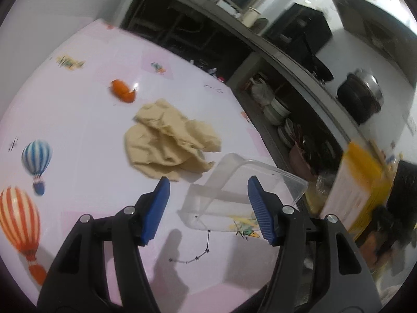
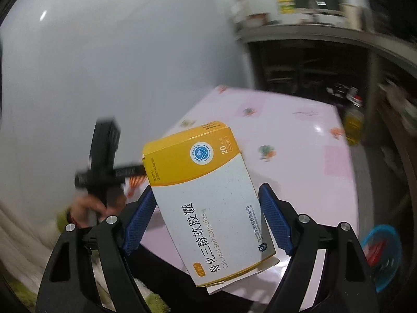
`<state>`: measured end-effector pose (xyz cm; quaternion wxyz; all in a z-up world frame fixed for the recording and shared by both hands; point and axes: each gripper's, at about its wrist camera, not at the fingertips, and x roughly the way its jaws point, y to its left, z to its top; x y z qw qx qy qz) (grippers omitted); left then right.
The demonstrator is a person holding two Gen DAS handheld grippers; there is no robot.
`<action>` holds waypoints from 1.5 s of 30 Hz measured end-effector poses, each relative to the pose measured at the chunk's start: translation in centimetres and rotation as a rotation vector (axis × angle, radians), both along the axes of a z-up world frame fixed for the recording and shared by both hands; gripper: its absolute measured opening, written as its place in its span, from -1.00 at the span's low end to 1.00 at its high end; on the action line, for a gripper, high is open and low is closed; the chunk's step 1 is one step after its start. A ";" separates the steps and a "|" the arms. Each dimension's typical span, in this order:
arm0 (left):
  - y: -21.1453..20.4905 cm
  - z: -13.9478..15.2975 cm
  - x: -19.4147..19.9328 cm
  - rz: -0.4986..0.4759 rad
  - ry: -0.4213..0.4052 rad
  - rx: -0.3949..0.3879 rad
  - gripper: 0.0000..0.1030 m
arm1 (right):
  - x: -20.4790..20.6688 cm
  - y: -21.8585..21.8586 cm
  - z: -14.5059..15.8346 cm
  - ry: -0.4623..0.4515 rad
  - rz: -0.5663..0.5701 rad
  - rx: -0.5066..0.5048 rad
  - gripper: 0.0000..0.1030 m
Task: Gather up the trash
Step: 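Grasp the clear plastic container rim with the left tool while the right tool holds the box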
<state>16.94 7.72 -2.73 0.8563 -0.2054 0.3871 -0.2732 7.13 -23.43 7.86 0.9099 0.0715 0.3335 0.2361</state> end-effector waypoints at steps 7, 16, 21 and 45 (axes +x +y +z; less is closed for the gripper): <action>-4.3 -1.6 1.3 -0.035 0.010 0.188 -0.16 | -1.4 -7.2 -2.4 0.063 -0.272 0.101 0.51; -4.7 -1.8 0.6 -0.047 0.083 0.144 -0.88 | 0.2 -9.0 -7.5 0.182 -0.395 0.110 0.51; -3.6 -1.4 -1.1 -0.051 0.199 0.037 -0.88 | 1.0 -9.1 -8.8 0.220 -0.416 0.088 0.51; -10.8 0.8 -2.1 -0.308 -0.213 0.576 0.25 | 2.9 -7.4 -9.8 0.249 -0.452 -0.052 0.50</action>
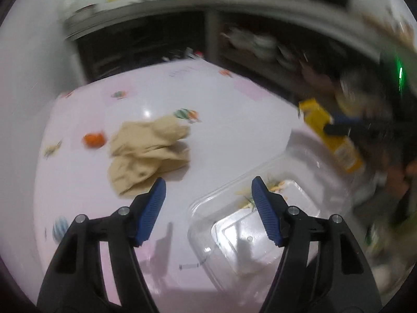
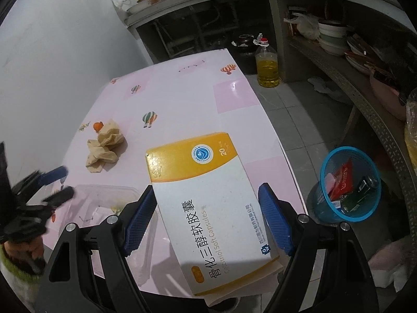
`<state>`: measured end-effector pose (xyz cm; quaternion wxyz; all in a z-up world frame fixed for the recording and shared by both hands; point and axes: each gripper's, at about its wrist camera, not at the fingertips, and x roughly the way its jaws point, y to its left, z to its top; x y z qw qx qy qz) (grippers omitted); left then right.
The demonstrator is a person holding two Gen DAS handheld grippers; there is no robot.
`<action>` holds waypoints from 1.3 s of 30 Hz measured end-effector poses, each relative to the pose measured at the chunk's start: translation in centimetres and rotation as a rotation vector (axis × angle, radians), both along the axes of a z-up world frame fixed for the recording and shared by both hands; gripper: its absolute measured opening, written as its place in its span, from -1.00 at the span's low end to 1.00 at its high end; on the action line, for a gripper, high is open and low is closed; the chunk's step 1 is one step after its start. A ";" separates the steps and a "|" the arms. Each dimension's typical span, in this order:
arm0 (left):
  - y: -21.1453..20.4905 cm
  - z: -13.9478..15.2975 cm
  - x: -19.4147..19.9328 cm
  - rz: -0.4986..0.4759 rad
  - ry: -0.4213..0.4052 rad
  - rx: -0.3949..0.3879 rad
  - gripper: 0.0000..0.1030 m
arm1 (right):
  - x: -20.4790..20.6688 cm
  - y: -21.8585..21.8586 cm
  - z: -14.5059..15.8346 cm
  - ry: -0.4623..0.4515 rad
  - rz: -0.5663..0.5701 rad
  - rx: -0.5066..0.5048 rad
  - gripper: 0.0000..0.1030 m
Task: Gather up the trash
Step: 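Grasp the clear plastic container rim with the left tool while the right tool holds the box, then lift the clear container with the left tool while the right tool holds the medicine box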
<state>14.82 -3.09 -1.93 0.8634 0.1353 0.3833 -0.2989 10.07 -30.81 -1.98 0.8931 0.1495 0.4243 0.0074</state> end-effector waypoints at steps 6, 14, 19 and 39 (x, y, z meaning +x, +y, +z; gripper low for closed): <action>-2.0 -1.8 1.6 -0.102 0.074 0.122 -0.16 | -0.2 -0.3 0.0 -0.001 -0.008 0.004 0.50; 2.1 -2.1 1.8 0.155 0.239 -0.012 -0.58 | 0.1 -0.1 0.0 -0.003 0.004 0.016 0.50; 5.4 -3.4 0.8 0.314 0.423 -0.185 -0.58 | 0.4 0.6 -0.2 -0.004 0.006 0.015 0.50; 4.3 -1.9 -1.8 0.007 0.582 -0.366 0.25 | 0.4 0.6 0.0 0.001 -0.016 0.002 0.50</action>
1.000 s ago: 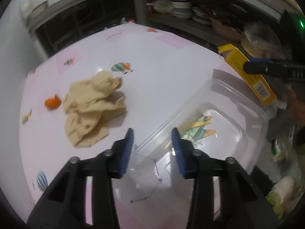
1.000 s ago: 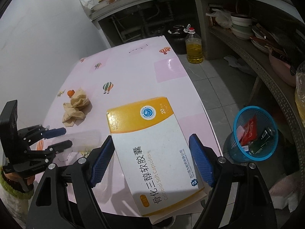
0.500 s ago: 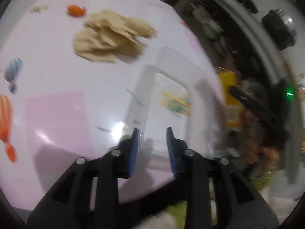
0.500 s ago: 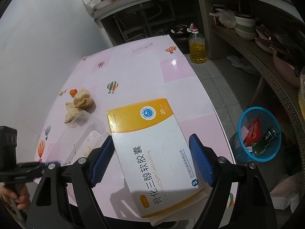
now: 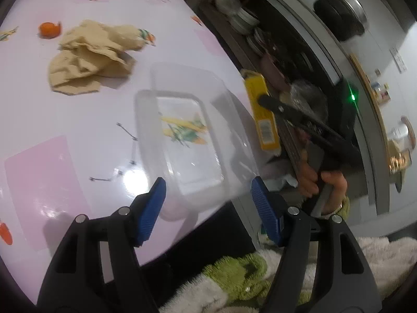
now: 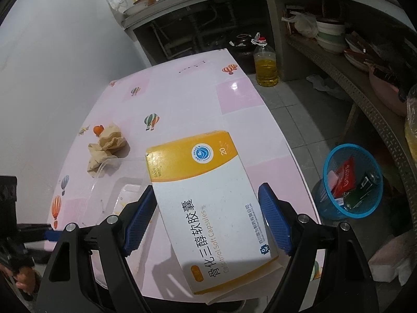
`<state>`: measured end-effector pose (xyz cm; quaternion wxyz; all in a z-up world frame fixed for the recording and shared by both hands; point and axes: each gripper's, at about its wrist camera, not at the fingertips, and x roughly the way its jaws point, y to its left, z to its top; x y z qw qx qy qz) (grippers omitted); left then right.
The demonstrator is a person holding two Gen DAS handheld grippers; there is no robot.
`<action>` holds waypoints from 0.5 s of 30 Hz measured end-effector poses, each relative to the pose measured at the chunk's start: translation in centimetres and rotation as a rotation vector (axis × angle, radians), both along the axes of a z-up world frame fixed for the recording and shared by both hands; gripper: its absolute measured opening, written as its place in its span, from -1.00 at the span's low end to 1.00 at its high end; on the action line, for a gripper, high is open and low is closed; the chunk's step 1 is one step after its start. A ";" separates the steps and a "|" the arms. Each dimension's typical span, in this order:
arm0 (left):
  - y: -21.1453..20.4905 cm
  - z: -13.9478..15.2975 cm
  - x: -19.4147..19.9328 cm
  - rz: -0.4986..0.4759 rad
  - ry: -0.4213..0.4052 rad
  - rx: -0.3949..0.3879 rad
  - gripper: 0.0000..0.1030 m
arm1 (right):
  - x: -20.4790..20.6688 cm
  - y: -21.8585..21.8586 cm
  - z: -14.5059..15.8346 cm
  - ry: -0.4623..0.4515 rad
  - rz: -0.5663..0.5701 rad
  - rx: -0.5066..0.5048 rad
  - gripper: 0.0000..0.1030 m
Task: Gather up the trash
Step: 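Lift the clear container with the left tool while the right tool holds the medicine box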
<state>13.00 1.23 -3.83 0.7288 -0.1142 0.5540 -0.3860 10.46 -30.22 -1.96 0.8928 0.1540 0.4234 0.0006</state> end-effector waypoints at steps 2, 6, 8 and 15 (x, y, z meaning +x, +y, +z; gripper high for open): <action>0.2 -0.1 1.1 0.040 -0.026 0.023 0.25 | 0.1 0.1 -0.1 0.005 -0.004 -0.015 0.50; -0.6 -0.2 2.1 0.065 -0.097 0.086 0.22 | 0.5 0.1 -0.4 0.019 -0.007 -0.020 0.51; -1.4 -0.7 2.6 0.068 -0.103 0.113 0.20 | 0.6 0.1 -0.5 0.027 -0.005 -0.020 0.51; -3.4 -1.9 3.4 0.058 -0.126 0.169 -0.01 | 0.3 0.1 0.0 0.017 0.044 0.008 0.64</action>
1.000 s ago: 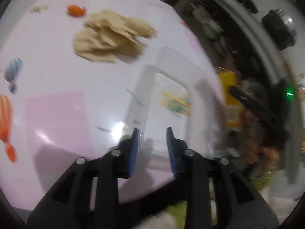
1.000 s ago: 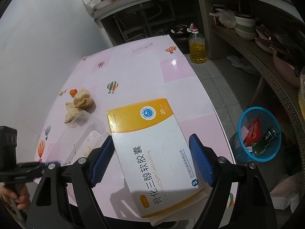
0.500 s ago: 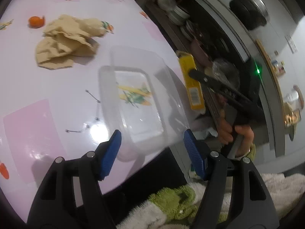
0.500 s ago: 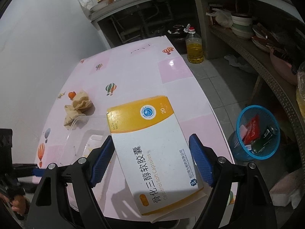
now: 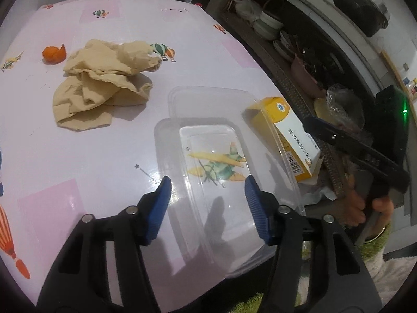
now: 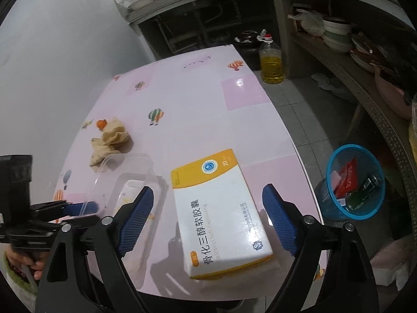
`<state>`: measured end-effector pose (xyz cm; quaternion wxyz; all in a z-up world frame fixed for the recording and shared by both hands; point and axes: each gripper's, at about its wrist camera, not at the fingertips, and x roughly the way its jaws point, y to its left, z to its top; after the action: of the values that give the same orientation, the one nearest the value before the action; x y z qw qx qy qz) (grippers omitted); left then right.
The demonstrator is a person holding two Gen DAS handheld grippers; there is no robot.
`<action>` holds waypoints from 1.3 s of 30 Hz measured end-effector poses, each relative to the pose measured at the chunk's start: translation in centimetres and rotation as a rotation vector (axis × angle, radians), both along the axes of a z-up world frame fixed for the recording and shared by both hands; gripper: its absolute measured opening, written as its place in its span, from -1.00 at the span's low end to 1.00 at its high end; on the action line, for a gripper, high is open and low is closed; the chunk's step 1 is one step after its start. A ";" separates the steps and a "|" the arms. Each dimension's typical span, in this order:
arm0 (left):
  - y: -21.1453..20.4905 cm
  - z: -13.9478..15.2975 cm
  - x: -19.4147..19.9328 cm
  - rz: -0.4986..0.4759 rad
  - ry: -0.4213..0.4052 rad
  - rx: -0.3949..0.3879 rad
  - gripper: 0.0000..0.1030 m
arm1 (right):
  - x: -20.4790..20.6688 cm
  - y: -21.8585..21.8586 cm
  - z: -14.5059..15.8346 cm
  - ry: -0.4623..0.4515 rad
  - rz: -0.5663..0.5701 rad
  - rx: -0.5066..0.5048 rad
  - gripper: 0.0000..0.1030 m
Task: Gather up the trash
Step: 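Lift the clear container with the left tool while the right tool holds the medicine box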
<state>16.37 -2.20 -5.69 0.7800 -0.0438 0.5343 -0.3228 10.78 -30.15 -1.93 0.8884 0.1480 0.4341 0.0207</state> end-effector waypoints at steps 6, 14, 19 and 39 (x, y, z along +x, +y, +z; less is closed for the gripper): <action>-0.2 -0.2 0.2 0.016 -0.025 0.044 -0.34 | -0.3 0.7 -0.3 0.030 0.041 -0.061 0.64; -1.0 -0.6 -0.2 0.039 -0.044 0.083 -0.71 | 0.0 1.9 -2.0 0.100 0.092 -0.171 0.64; -1.0 -0.6 -0.3 0.044 -0.051 0.081 -0.85 | 0.1 2.3 -2.0 0.102 0.094 -0.209 0.44; 0.5 1.5 -0.3 0.131 -0.116 -0.008 -0.95 | -2.6 -0.3 -1.1 0.039 -0.044 -0.070 0.39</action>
<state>16.10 -1.66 -4.18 0.8290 -0.0631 0.4826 -0.2752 8.21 -30.47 -3.03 0.8847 0.1269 0.4483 -0.0170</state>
